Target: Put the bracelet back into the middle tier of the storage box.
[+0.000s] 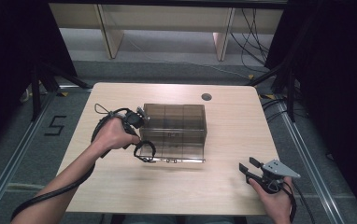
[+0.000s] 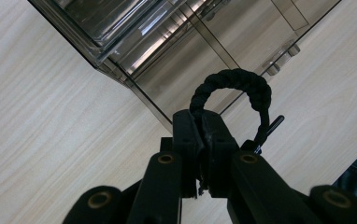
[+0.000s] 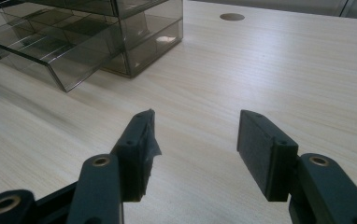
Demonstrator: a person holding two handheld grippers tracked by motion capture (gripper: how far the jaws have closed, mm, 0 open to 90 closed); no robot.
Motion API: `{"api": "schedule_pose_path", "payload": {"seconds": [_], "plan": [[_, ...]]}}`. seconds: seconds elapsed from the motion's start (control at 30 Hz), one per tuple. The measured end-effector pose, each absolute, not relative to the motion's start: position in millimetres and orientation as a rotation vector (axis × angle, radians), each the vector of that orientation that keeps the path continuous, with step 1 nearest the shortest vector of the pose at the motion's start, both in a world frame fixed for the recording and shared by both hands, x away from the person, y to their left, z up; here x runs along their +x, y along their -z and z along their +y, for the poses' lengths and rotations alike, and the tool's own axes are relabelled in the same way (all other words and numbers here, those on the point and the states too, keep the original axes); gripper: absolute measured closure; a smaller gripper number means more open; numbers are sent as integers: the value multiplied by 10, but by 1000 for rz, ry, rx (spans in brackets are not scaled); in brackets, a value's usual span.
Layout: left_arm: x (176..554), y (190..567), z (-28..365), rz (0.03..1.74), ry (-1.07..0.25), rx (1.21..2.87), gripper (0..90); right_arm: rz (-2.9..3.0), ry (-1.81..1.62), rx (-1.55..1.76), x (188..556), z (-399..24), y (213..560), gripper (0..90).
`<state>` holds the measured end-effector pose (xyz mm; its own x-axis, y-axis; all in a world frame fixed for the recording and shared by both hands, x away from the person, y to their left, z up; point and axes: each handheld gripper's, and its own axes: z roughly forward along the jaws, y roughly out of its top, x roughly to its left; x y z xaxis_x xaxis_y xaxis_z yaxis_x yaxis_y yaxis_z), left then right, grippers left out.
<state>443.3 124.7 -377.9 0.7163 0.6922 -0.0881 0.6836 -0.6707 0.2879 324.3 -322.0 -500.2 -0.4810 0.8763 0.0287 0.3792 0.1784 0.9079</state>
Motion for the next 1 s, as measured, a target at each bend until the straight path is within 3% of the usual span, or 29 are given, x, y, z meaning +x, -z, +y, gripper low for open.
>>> {"api": "schedule_pose_path", "payload": {"seconds": [1.0], "plan": [[4562, 3944, 1199, 1131, -36, 2546, 850, 1962, -1263, 1184, 3251, -3213, 5024, 470]]}}
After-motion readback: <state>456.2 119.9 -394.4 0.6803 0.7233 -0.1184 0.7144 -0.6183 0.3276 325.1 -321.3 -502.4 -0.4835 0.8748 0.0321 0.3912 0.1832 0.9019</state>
